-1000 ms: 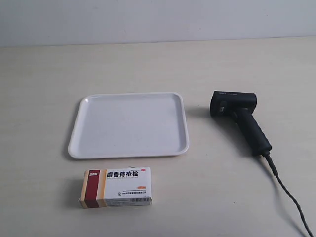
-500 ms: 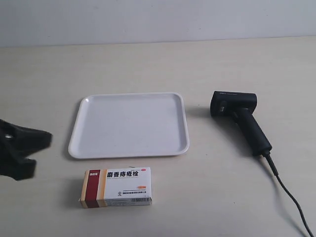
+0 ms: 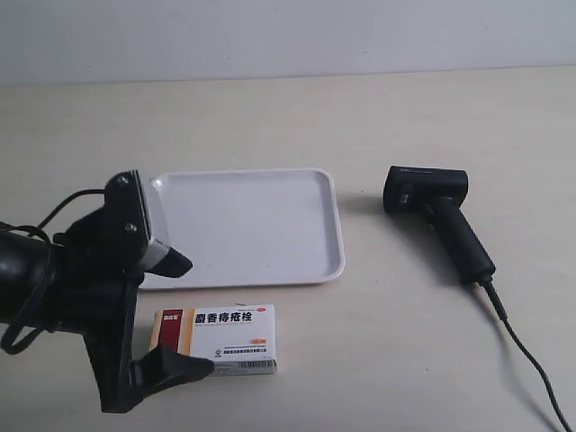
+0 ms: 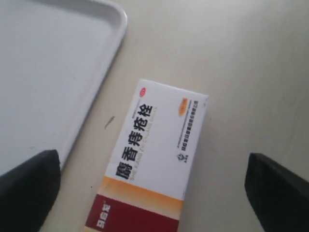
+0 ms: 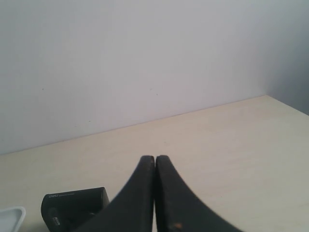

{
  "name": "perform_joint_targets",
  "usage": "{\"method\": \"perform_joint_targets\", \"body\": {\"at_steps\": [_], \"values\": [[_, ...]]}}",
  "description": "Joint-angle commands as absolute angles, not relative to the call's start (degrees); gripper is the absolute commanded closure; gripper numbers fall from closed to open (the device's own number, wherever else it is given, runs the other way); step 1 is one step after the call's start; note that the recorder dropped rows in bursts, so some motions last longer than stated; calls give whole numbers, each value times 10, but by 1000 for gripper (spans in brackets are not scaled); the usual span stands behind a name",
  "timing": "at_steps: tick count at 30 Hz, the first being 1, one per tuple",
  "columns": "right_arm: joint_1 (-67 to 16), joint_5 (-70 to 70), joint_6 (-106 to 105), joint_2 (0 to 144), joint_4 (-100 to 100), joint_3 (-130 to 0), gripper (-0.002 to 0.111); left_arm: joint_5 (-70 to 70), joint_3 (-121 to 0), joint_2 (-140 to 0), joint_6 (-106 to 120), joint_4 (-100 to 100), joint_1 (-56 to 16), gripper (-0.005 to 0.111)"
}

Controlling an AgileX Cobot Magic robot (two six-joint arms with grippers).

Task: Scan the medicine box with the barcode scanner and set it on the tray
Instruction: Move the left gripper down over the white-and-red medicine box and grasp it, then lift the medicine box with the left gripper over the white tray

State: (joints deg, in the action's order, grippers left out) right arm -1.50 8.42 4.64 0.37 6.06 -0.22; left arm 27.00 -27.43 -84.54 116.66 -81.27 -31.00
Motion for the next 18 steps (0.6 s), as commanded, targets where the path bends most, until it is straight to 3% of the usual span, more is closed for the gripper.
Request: {"method": "perform_joint_targets", "body": {"at_steps": [1, 13, 15, 17, 18], "values": [[-12, 77, 46, 0, 60, 0, 107, 253, -294, -899, 1202, -817, -313, 2], [-12, 77, 46, 0, 60, 0, 107, 265, -337, -1022, 1202, -751, -313, 5], [-12, 77, 46, 0, 60, 0, 107, 255, -337, -1030, 1202, -743, -313, 20], [-12, 77, 46, 0, 60, 0, 107, 249, -337, -1030, 1202, -743, -313, 46], [-12, 75, 46, 0, 60, 0, 107, 249, -339, -1022, 1202, -743, -314, 66]]}}
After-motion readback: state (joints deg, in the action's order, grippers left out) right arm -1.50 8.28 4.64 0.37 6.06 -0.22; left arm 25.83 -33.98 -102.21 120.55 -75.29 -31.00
